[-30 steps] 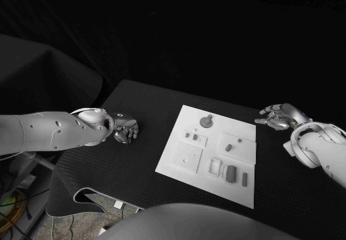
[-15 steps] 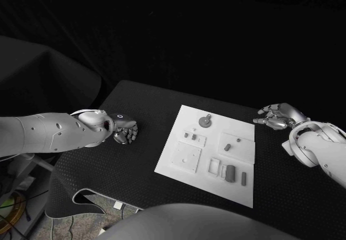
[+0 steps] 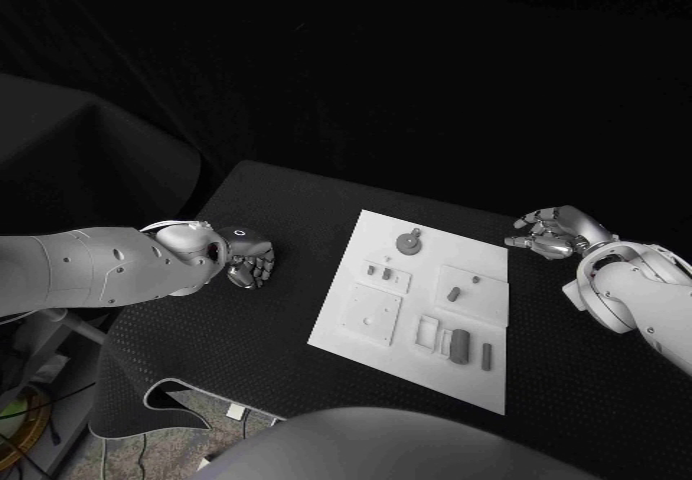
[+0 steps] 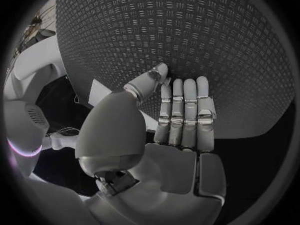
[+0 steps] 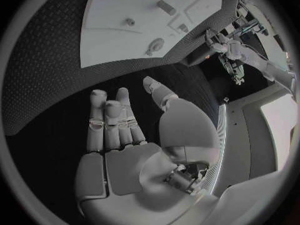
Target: Assemble the parts on the task board
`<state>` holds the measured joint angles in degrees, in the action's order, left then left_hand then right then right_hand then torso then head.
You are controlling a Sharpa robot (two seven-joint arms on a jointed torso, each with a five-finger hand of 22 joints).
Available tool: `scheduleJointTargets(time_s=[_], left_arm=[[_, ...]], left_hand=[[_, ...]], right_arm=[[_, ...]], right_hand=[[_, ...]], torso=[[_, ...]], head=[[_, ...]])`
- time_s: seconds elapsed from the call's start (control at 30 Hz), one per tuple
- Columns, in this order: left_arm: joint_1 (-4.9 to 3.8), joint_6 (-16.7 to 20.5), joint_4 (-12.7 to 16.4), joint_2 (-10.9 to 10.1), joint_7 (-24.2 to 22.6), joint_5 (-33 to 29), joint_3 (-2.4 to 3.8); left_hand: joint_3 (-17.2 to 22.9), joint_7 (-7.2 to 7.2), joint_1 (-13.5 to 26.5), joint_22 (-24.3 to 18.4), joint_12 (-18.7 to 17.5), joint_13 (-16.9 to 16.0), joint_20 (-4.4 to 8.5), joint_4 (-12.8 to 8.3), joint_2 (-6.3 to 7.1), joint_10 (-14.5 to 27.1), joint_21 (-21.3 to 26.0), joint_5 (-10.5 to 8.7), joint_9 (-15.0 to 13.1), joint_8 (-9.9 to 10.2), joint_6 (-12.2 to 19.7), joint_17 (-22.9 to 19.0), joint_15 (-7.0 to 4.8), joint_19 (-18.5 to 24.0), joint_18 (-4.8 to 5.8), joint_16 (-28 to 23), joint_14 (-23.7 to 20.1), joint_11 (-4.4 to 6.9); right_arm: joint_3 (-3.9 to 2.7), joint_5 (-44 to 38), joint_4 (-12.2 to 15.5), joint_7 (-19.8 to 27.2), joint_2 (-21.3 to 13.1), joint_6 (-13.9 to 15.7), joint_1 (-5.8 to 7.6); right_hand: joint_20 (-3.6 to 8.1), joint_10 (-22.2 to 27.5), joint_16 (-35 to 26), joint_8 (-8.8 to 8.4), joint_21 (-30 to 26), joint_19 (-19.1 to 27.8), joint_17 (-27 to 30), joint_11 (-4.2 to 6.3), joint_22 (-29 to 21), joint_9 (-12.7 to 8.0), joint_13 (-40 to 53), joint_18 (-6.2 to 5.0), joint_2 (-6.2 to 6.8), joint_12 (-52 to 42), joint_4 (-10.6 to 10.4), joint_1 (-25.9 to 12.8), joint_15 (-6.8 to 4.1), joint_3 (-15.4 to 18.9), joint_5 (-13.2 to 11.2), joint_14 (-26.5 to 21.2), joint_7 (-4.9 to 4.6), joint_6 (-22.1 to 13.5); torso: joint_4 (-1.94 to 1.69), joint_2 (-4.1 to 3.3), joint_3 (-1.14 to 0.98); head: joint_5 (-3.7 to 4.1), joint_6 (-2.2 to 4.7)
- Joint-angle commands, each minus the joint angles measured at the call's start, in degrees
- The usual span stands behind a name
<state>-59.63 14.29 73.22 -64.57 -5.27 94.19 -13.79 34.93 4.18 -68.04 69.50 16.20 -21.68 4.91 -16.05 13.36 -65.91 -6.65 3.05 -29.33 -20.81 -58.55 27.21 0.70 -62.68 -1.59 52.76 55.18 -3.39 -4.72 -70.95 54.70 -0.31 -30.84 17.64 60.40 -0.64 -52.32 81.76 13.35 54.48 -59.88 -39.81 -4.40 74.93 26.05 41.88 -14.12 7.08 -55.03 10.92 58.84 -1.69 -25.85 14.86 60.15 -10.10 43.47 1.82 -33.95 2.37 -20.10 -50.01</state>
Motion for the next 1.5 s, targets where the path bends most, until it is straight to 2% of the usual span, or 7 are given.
scheduleJointTargets(time_s=[0.03,0.4,0.67,0.93,1.17,1.5], left_arm=[[0.23,1.65,0.05,0.41,0.65,0.61,-0.13],[0.23,2.82,-0.13,0.9,1.32,0.61,-0.13],[0.23,2.82,-0.25,1.11,1.34,0.61,-0.12],[0.23,3.59,-0.36,1.57,1.4,0.49,-0.12],[0.23,2.64,-0.44,2.17,2.46,0.48,-0.12],[0.23,-0.44,-1.38,3.57,6.52,1.7,-0.12]], left_hand=[[0.11,0.52,0.81,0.25,0.14,-0.02,0.11,0.62,0.19,-1.02,-0.5,-0.28,-0.1,-0.34,-0.28,0.28,-0.18,-0.93,-0.55,0.37,0.92,-0.12],[0.18,0.79,2.77,1.12,2.02,-0.93,0.73,3.14,1.33,-2.9,-1.07,-0.27,-0.3,-0.72,-1.48,1.15,-0.83,-2.31,-0.62,0.83,2.2,0.44],[0.29,0.62,3.13,2.1,3.3,-1.98,1.18,5.01,0.56,-3.18,-1.6,-0.27,-0.41,-0.96,-2.45,2.11,-1.34,-3.02,-0.59,1.72,2.9,0.83],[0.62,0.57,4.37,3.16,4.2,-2.86,1.51,8.86,0.34,-2.83,-1.72,-0.28,-0.34,-0.76,-2.94,2.93,-1.58,-3.04,-0.45,2.16,2.81,0.93],[0.92,0.54,3.98,3.56,4.5,-3.16,1.62,9.69,-0.28,-2.72,-1.78,-0.27,-0.33,-0.67,-3.01,3.23,-1.69,-3.06,-0.43,2.38,2.77,0.98],[0.11,1.99,3.31,4.28,4.85,-3.74,1.05,10.3,1.44,0.09,-0.86,-0.27,0.48,1.1,-0.42,3.74,-0.96,-1.18,-0.12,2.43,0.41,0.08]], right_arm=[[-0.01,-0.43,0.1,0.44,-0.08,-0.83,-0.01],[-0.01,-0.43,0.14,0.45,-0.22,-0.88,-0.01],[-0.01,-0.43,0.11,0.44,-0.19,-0.94,-0.03],[-0.01,-0.43,0.11,0.47,-0.3,-0.94,-0.03],[-0.01,-0.43,0.14,0.5,-0.3,-1.02,-0.03],[-0.01,-0.43,0.2,0.58,-0.32,-1.14,-0.03]], right_hand=[[0.37,0.36,-0.3,0.36,-0.27,0.13,0.08,-0.11,0.63,-0.07,-0.05,-0.88,-0.52,-0.32,0.06,-0.15,-0.07,0.3,-0.09,-0.37,-0.89,-0.47],[0.36,0.35,-0.3,0.36,-0.29,0.15,0.09,-0.11,0.64,-0.07,-0.05,-0.88,-0.53,-0.36,0.06,-0.21,-0.07,0.34,-0.09,-0.38,-0.89,-0.47],[0.35,0.36,-0.31,0.37,-0.3,0.16,0.09,-0.11,0.64,-0.08,-0.05,-0.88,-0.53,-0.37,0.06,-0.23,-0.07,0.37,-0.08,-0.39,-0.89,-0.47],[0.35,0.36,-0.31,0.37,-0.31,0.17,0.09,-0.11,0.64,-0.08,-0.04,-0.88,-0.54,-0.39,0.06,-0.26,-0.07,0.39,-0.08,-0.4,-0.89,-0.46],[0.34,0.36,-0.32,0.38,-0.32,0.17,0.1,-0.11,0.64,-0.09,-0.04,-0.88,-0.55,-0.41,0.05,-0.3,-0.07,0.41,-0.08,-0.41,-0.89,-0.46],[0.33,0.37,-0.33,0.39,-0.34,0.19,0.11,-0.1,0.65,-0.09,-0.04,-0.88,-0.57,-0.44,0.04,-0.34,-0.07,0.43,-0.07,-0.42,-0.89,-0.44]], torso=[[0.06,-0.03,-0.04],[0.04,-0.05,0.01],[-0.01,-0.04,0.02],[0.01,-0.07,0.0],[0.02,-0.09,-0.02],[0.06,-0.11,-0.06]], head=[[0.14,0.01],[0.54,0.01],[0.77,0.01],[0.93,0.01],[1.1,0.01],[1.5,0.01]])
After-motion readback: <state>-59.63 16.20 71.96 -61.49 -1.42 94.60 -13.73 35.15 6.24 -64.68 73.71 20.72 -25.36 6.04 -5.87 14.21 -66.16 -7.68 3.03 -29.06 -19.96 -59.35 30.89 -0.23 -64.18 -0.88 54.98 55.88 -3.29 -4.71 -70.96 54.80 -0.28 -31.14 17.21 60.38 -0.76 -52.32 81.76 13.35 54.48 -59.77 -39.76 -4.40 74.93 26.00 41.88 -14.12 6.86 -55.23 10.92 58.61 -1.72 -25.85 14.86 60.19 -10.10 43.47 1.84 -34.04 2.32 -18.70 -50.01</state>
